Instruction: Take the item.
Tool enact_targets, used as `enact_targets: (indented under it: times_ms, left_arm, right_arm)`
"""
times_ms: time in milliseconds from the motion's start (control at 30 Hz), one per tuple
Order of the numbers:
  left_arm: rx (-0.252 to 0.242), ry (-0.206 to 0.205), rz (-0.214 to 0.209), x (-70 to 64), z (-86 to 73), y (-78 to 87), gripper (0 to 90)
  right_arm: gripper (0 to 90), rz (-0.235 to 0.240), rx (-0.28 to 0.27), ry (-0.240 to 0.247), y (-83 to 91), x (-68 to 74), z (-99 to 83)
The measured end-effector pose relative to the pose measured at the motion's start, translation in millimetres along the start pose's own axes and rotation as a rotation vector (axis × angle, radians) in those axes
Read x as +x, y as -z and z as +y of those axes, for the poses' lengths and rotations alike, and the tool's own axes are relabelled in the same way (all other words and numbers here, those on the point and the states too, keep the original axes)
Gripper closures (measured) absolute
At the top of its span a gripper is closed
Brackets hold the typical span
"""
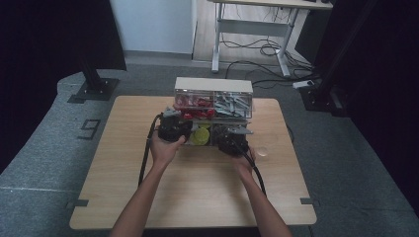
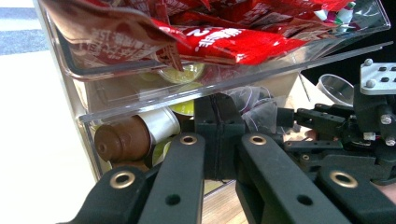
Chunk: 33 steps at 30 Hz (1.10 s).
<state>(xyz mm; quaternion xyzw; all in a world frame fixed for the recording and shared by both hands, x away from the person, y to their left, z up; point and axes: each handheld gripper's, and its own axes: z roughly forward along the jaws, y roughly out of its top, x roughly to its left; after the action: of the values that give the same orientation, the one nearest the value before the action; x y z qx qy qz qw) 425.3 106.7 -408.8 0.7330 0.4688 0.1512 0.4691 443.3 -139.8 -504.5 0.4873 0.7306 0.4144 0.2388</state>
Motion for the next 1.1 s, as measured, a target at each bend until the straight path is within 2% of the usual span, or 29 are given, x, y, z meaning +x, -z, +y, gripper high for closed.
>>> enact_targets:
  times_ms: [100, 267, 400, 467, 700, 833, 1100]
  left_arm:
    - [-0.001, 0.002, -0.001, 0.1, 0.1, 0.0, 89.7]
    - [-0.002, 0.002, -0.001, 0.2, 0.0, -0.2, 89.7]
    - [-0.003, 0.004, -0.001, 0.1, 0.0, -0.3, 89.7]
    - [-0.004, 0.006, -0.002, -0.1, -0.1, -0.4, 89.5]
    - [-0.003, 0.004, -0.001, -0.2, -0.2, -0.5, 89.3]
    - [-0.004, 0.004, -0.002, -0.2, -0.2, -0.6, 89.3]
    - [-0.005, 0.004, -0.003, -0.4, -0.7, -0.5, 89.0]
  right_arm:
    - [53.7, 0.001, -0.003, 0.001, 0.5, -0.3, 0.3]
    - [64.9, 0.021, -0.034, -0.034, 5.6, -3.1, 1.2]
    - [68.1, 0.026, -0.051, -0.033, 8.1, -4.2, 2.4]
    - [72.7, 0.035, -0.066, -0.038, 10.7, -5.7, 3.4]
    - [78.6, 0.046, -0.076, -0.041, 13.3, -8.0, 4.3]
    - [85.2, 0.061, -0.091, -0.042, 16.6, -9.8, 5.6]
    - [89.3, 0.074, -0.101, -0.044, 18.9, -11.8, 6.7]
